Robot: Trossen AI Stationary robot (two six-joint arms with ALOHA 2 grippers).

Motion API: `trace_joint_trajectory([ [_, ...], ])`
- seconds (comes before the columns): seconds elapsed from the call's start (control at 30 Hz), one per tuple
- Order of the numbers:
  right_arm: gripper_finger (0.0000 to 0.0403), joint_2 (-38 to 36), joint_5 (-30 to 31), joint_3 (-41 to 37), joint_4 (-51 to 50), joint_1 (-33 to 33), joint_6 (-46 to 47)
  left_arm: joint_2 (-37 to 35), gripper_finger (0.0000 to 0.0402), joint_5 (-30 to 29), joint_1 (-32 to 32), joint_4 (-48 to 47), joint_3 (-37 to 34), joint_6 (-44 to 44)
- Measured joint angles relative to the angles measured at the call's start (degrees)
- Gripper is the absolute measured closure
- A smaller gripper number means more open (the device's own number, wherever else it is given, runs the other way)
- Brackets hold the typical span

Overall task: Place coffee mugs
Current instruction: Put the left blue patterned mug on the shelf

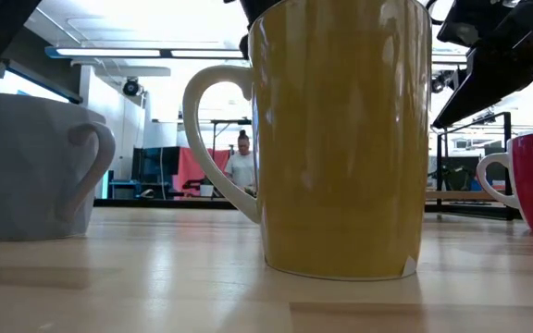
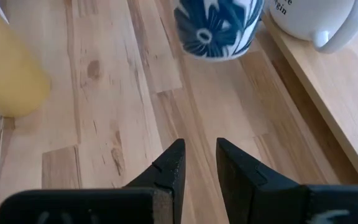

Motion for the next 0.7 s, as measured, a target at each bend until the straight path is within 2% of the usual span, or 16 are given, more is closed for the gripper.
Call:
trace_joint_trajectory([
  [0.2,0.0336,0.0,-0.09,0.01,0.5,0.0,0.0,-0.05,0.0396,0.81,-0.8,1.39,-4.91,-1.0],
  [0.33,0.0336,0.0,-0.08,0.02,1.49,0.0,0.0,-0.02,0.0396,4.16,-1.0,2.3,-7.11,-2.26],
  [0.7,0.0336,0.01,-0.07,0.02,2.89,0.0,-0.84,0.79,0.0396,4.42,-1.77,1.24,-7.26,-2.27],
])
